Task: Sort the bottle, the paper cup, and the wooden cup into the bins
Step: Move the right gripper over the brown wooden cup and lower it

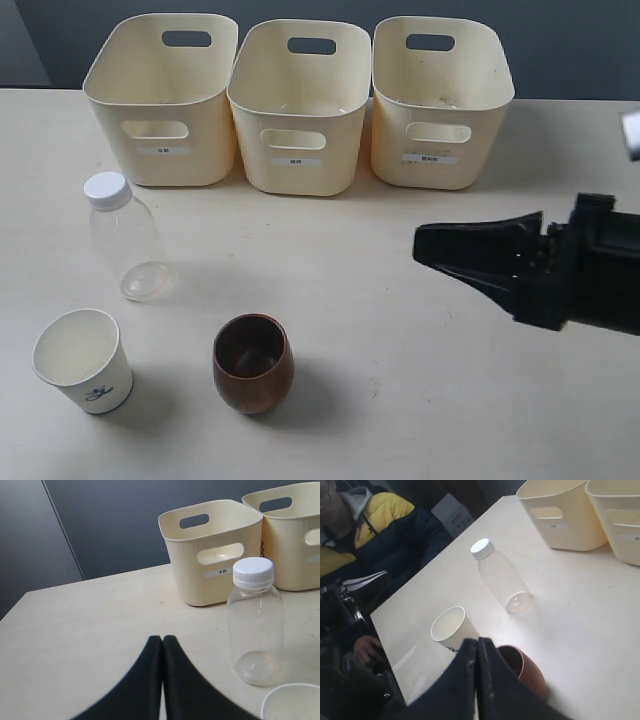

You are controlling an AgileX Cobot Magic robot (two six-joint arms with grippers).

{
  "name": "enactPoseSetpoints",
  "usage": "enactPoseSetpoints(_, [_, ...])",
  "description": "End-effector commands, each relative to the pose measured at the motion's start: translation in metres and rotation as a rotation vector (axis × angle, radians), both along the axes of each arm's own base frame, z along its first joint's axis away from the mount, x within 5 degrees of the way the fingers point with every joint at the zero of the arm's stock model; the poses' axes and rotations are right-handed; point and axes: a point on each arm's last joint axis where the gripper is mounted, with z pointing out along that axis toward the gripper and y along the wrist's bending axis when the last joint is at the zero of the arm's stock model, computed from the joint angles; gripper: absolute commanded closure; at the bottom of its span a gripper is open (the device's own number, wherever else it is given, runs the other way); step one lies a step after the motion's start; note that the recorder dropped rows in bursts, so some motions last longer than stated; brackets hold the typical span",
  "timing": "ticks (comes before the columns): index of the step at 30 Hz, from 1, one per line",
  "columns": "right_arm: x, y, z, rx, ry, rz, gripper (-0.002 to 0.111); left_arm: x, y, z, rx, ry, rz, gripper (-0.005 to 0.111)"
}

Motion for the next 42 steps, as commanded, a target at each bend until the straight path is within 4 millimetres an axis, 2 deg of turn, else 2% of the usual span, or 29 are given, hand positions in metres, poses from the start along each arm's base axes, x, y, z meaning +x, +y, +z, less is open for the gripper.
enactPoseSetpoints(1, [0.017, 0.025, -0.008, -0.104, 0.038, 0.024, 0.109, 0.000, 0.000, 0.000, 0.005, -0.010, -0.003, 0.107])
enactPoseSetpoints(6, [0.030, 0.066, -0.022, -0.285, 0.047, 0.028, 0.109, 0.000, 0.000, 0.000, 0.005, -0.010, -0.003, 0.107])
enactPoseSetpoints(12, [0.040, 0.113, -0.041, -0.399, 0.066, 0.079, 0.109, 0.000, 0.000, 0.000, 0.005, -0.010, -0.003, 0.107])
enactPoseSetpoints(17, [0.050, 0.140, -0.059, -0.462, 0.085, 0.097, 0.109, 0.000, 0.000, 0.000, 0.005, -0.010, -0.003, 0.107])
enactPoseSetpoints(20, [0.058, 0.147, -0.066, -0.482, 0.093, 0.087, 0.109, 0.000, 0.000, 0.000, 0.005, -0.010, -0.003, 0.107])
enactPoseSetpoints(25, [0.068, 0.145, -0.067, -0.532, 0.069, 0.006, 0.109, 0.000, 0.000, 0.000, 0.005, -0.010, -0.003, 0.107])
enactPoseSetpoints(32, [0.065, 0.148, -0.066, -0.507, 0.076, 0.040, 0.108, 0.000, 0.000, 0.000, 0.005, -0.010, -0.003, 0.107])
enactPoseSetpoints(35, [0.063, 0.149, -0.065, -0.494, 0.080, 0.060, 0.093, 0.000, 0.000, 0.000, 0.005, -0.010, -0.003, 0.107])
enactPoseSetpoints(39, [0.063, 0.149, -0.065, -0.494, 0.080, 0.060, 0.062, 0.000, 0.000, 0.000, 0.005, -0.010, -0.003, 0.107])
enactPoseSetpoints(42, [0.063, 0.149, -0.065, -0.494, 0.080, 0.060, 0.054, 0.000, 0.000, 0.000, 0.005, -0.010, -0.003, 0.107])
